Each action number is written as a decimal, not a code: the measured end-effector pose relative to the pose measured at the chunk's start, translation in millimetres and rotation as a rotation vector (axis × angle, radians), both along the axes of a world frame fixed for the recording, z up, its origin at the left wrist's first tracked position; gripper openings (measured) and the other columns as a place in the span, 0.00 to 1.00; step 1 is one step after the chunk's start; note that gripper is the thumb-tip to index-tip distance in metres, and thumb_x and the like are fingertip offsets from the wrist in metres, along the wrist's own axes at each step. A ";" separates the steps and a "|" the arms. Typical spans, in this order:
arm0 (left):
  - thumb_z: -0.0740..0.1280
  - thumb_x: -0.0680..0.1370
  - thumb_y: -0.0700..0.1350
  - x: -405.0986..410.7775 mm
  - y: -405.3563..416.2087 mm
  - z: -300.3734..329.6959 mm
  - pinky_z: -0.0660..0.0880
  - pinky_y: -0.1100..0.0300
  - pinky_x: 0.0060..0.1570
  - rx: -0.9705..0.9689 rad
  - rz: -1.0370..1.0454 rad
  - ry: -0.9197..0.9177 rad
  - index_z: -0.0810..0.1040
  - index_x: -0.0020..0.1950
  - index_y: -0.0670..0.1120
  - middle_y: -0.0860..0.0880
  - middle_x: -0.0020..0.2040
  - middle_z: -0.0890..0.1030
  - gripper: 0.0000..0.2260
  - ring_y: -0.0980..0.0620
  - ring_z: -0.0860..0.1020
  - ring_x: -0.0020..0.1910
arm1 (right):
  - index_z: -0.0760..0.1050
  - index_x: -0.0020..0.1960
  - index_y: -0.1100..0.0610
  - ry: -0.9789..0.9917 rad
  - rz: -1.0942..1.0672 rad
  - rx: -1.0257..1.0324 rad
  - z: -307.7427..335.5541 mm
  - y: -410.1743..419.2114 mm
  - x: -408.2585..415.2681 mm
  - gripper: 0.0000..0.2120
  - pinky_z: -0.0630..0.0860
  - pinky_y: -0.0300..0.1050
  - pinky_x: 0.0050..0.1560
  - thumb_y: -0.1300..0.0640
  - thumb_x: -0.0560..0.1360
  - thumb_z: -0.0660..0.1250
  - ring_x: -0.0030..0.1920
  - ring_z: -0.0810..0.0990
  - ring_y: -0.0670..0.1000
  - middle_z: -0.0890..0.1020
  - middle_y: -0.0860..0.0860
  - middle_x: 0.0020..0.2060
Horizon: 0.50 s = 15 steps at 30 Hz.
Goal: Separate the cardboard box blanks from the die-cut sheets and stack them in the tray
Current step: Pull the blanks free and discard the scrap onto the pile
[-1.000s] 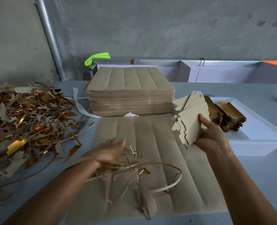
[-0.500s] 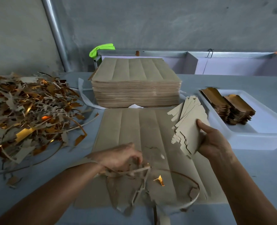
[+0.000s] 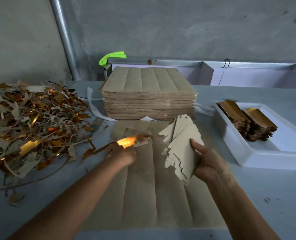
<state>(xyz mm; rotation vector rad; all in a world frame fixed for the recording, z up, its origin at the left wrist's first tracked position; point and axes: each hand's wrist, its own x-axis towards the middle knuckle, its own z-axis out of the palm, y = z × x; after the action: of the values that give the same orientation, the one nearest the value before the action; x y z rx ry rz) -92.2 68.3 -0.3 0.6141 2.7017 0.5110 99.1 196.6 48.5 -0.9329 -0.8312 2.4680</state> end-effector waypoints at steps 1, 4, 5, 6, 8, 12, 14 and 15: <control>0.59 0.80 0.48 7.8 -0.8 -5.7 0.60 0.51 0.71 -0.133 -0.051 0.023 0.58 0.75 0.41 0.39 0.73 0.61 0.25 0.41 0.62 0.72 | 0.78 0.47 0.61 -0.005 0.000 -0.012 -3.6 -1.2 -1.7 0.04 0.81 0.50 0.34 0.61 0.75 0.66 0.31 0.84 0.53 0.85 0.55 0.34; 0.58 0.81 0.45 32.0 -5.0 5.7 0.63 0.52 0.68 -0.376 -0.265 0.175 0.63 0.72 0.39 0.38 0.71 0.65 0.21 0.42 0.66 0.68 | 0.78 0.46 0.60 -0.020 -0.021 -0.023 -9.8 1.1 -3.5 0.03 0.80 0.50 0.35 0.61 0.75 0.66 0.30 0.83 0.53 0.84 0.55 0.33; 0.58 0.81 0.48 43.7 -9.2 14.8 0.63 0.51 0.69 -0.437 -0.317 0.201 0.65 0.71 0.38 0.38 0.70 0.66 0.21 0.41 0.66 0.68 | 0.78 0.47 0.60 -0.028 -0.024 -0.017 -10.9 2.5 -3.4 0.03 0.78 0.51 0.37 0.61 0.74 0.67 0.31 0.83 0.53 0.84 0.55 0.34; 0.59 0.81 0.53 54.3 -13.1 23.1 0.61 0.50 0.70 -0.486 -0.362 0.208 0.66 0.71 0.37 0.37 0.71 0.64 0.24 0.40 0.65 0.69 | 0.78 0.48 0.60 -0.035 -0.025 -0.013 -12.0 3.6 -3.9 0.04 0.78 0.51 0.37 0.61 0.74 0.67 0.33 0.83 0.54 0.84 0.55 0.34; 0.58 0.78 0.62 72.0 -20.2 39.6 0.59 0.48 0.69 -0.498 -0.502 0.201 0.68 0.69 0.38 0.38 0.72 0.63 0.31 0.41 0.64 0.69 | 0.78 0.48 0.60 -0.043 -0.025 -0.016 -14.0 4.6 -5.3 0.04 0.79 0.50 0.34 0.61 0.74 0.68 0.34 0.83 0.55 0.84 0.55 0.35; 0.67 0.74 0.59 80.0 -36.7 74.1 0.73 0.61 0.54 -0.149 -0.748 -0.109 0.74 0.65 0.47 0.48 0.63 0.77 0.24 0.55 0.76 0.53 | 0.78 0.47 0.60 -0.039 -0.040 -0.041 -17.1 3.7 -8.9 0.03 0.80 0.50 0.27 0.61 0.74 0.68 0.29 0.83 0.53 0.85 0.55 0.34; 0.73 0.71 0.53 76.7 -41.4 79.6 0.76 0.64 0.49 0.187 -0.827 -0.005 0.76 0.63 0.50 0.52 0.56 0.80 0.22 0.59 0.79 0.47 | 0.78 0.49 0.60 -0.025 -0.056 -0.047 -19.0 5.8 -8.9 0.05 0.79 0.51 0.35 0.61 0.74 0.68 0.30 0.83 0.53 0.85 0.55 0.35; 0.75 0.68 0.55 72.1 -43.0 75.3 0.75 0.63 0.51 0.294 -0.842 0.186 0.75 0.64 0.51 0.52 0.58 0.77 0.26 0.58 0.77 0.49 | 0.78 0.49 0.60 -0.016 -0.063 -0.050 -19.1 7.0 -8.6 0.05 0.78 0.52 0.37 0.60 0.74 0.67 0.31 0.84 0.53 0.85 0.55 0.35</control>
<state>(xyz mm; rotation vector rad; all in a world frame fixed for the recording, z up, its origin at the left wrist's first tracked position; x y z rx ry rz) -20.0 25.3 75.0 1.8215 2.2191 0.6201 90.5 203.6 29.4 -0.9828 -0.7368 2.4404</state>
